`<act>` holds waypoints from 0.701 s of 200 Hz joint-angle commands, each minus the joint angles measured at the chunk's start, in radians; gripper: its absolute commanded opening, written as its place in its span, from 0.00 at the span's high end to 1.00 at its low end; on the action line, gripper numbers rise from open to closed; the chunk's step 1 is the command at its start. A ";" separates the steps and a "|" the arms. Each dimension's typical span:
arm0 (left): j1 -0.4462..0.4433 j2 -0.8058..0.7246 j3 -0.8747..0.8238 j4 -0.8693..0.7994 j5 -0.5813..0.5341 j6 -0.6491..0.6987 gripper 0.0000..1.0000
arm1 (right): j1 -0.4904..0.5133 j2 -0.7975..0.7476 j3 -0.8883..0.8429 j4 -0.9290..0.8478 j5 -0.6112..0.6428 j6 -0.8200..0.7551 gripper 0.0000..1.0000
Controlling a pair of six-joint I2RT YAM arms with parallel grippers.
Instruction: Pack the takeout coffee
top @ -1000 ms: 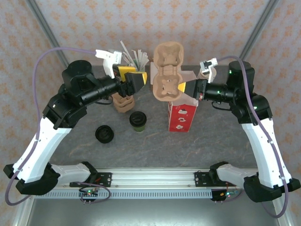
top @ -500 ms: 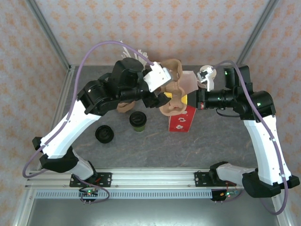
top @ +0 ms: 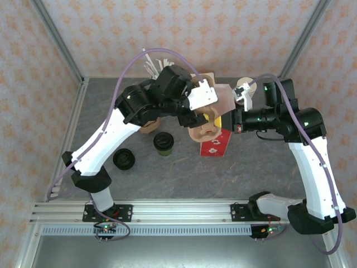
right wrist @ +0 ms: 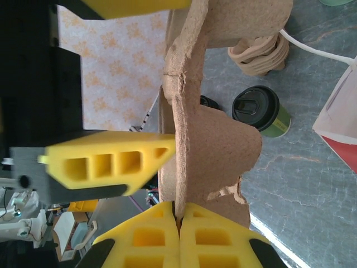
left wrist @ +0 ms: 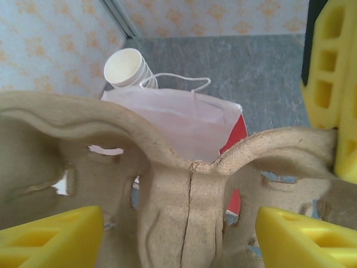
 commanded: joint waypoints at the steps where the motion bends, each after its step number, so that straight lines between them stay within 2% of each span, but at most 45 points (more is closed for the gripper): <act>1: -0.003 0.006 0.031 -0.048 -0.002 0.024 0.27 | 0.007 0.000 0.026 -0.011 -0.018 -0.021 1.00; 55: -0.003 0.029 0.036 -0.042 -0.009 0.023 0.34 | 0.008 0.003 0.026 -0.008 -0.018 -0.017 1.00; 89: -0.003 0.028 0.037 -0.030 -0.011 0.013 0.47 | 0.007 0.003 0.028 -0.007 -0.019 -0.016 1.00; 140: -0.003 0.033 0.043 -0.027 -0.016 0.007 0.53 | 0.009 0.031 0.032 -0.007 -0.019 -0.017 1.00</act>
